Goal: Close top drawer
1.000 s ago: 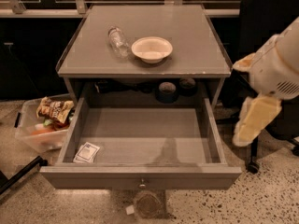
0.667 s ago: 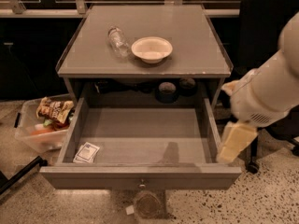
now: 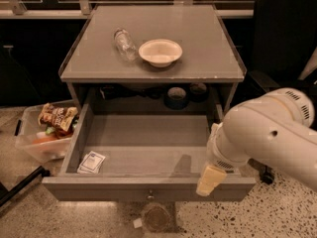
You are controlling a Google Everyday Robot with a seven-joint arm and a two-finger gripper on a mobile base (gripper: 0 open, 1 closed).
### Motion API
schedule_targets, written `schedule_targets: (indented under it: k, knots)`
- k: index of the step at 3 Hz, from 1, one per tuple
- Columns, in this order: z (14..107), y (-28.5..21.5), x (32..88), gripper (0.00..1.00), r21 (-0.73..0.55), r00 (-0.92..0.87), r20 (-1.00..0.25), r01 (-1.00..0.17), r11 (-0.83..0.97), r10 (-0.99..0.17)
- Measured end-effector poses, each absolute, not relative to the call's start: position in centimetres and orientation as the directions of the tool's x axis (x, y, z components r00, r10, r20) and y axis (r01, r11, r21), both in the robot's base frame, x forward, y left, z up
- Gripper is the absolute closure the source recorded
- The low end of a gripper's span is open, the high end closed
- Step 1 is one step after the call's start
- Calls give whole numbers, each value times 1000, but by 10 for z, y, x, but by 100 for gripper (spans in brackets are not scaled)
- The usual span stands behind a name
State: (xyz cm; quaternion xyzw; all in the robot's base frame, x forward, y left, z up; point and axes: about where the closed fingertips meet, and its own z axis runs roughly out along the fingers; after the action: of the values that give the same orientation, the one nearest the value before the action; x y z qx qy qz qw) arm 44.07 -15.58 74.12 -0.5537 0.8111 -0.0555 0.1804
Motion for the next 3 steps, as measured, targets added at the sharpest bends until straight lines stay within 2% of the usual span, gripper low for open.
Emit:
schedule_targets:
  k: [1, 3]
  knots:
    - [742, -158, 443, 0, -292, -382, -259, -844, 449, -887]
    - [725, -150, 453, 0, -295, -346, -283, -856, 425, -894]
